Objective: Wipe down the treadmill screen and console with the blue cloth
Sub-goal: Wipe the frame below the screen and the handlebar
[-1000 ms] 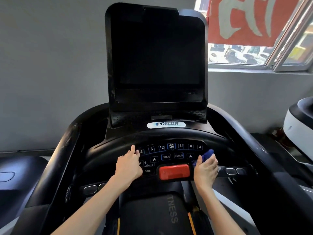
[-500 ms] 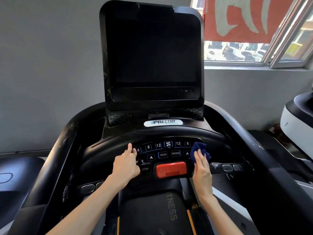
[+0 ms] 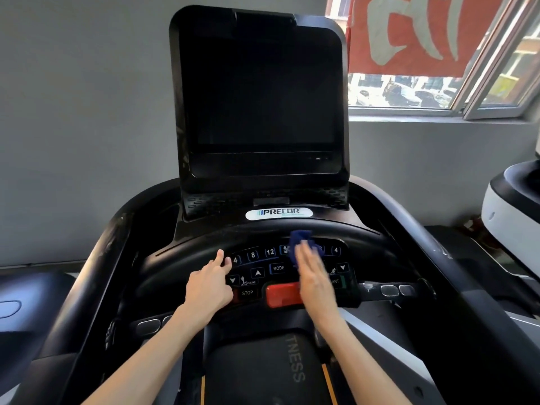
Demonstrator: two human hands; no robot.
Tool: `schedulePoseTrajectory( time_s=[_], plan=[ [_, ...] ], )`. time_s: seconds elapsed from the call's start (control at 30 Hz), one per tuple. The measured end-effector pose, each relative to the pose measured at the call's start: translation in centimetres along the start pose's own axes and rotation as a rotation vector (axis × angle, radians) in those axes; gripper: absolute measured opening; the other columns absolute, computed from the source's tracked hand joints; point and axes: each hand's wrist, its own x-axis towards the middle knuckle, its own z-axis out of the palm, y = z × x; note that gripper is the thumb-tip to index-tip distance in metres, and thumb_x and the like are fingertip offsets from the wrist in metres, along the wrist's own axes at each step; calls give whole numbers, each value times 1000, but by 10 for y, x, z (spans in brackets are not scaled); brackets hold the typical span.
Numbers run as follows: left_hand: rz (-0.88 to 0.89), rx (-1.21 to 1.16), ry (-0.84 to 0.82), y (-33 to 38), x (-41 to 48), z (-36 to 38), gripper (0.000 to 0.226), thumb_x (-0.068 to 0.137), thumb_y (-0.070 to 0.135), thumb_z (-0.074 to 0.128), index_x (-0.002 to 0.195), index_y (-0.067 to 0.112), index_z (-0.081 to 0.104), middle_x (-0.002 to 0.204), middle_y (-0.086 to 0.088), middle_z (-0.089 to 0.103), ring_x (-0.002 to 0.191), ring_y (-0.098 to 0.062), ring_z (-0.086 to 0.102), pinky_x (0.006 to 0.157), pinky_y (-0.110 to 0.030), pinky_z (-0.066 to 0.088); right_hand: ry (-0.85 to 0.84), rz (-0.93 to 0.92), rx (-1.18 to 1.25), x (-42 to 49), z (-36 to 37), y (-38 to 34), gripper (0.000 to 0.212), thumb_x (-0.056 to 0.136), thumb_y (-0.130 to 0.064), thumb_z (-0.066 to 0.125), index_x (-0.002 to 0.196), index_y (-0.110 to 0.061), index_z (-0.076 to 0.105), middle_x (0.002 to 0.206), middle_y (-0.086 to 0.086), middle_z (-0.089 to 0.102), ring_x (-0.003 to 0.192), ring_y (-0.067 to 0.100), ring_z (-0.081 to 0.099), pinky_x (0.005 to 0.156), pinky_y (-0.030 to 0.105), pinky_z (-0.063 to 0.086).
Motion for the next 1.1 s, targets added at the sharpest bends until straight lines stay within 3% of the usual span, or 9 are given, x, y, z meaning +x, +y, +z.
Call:
schedulePoseTrajectory(
  time_s=[0.17,0.3,0.37,0.5,0.57,0.77,0.9,1.0,1.1],
  plan=[
    [20,-101,-3,-8,5,-3,67,84,11,47,147,28,30,158,7,9,142,-17,26,107,-31,35,120,325,60,11,-11,17,52,90,-16,59,139,-10,44,155,14,19,128,38,41,98,47,42],
    [55,-185,-6,-17,2,3,68,85,10,48,147,30,29,157,11,8,137,-20,35,104,-32,40,44,331,-51,38,-10,26,59,96,-39,44,148,-19,24,158,12,5,144,31,9,117,48,3],
    [71,-291,2,-23,2,7,66,84,7,49,145,30,35,156,13,13,123,-23,52,100,-34,44,57,332,-14,45,-4,20,58,96,-47,29,148,-20,24,158,10,8,145,27,1,117,47,-3],
    [11,-476,241,-30,5,14,52,82,-1,50,127,24,59,143,9,45,118,-12,56,114,-35,28,50,84,27,47,27,-57,51,93,-43,31,137,-21,44,146,4,37,142,25,20,118,43,4],
    [-73,-588,404,-31,6,13,47,80,-6,48,115,19,67,125,3,63,117,-14,57,110,-32,34,33,-50,34,46,43,-104,41,92,-39,40,126,-22,54,131,3,52,131,24,38,116,43,11],
    [-139,-571,524,-53,3,1,41,78,-7,50,103,19,69,104,2,70,102,-18,64,99,-41,45,-79,-391,-33,63,53,-121,32,91,-44,42,109,-25,61,107,-5,63,104,16,57,113,35,23],
    [-200,-638,458,-62,-1,8,40,79,-7,48,99,19,70,105,0,70,104,-19,63,98,-42,44,64,-83,-42,77,24,-58,39,93,-44,33,101,-21,63,95,-5,65,96,19,60,110,34,24],
    [-202,-636,420,-66,-4,15,39,80,-7,47,100,20,69,107,-2,69,97,-22,64,94,-42,46,38,95,-120,78,3,-16,54,93,-45,22,101,-13,64,98,2,66,102,26,59,111,39,27],
    [-205,-612,408,-67,-6,15,39,81,-6,47,101,18,69,108,-2,69,99,-22,63,94,-40,46,-5,309,-93,90,3,-28,43,94,-37,35,102,-10,68,107,5,65,106,29,55,109,40,24]
  ],
)
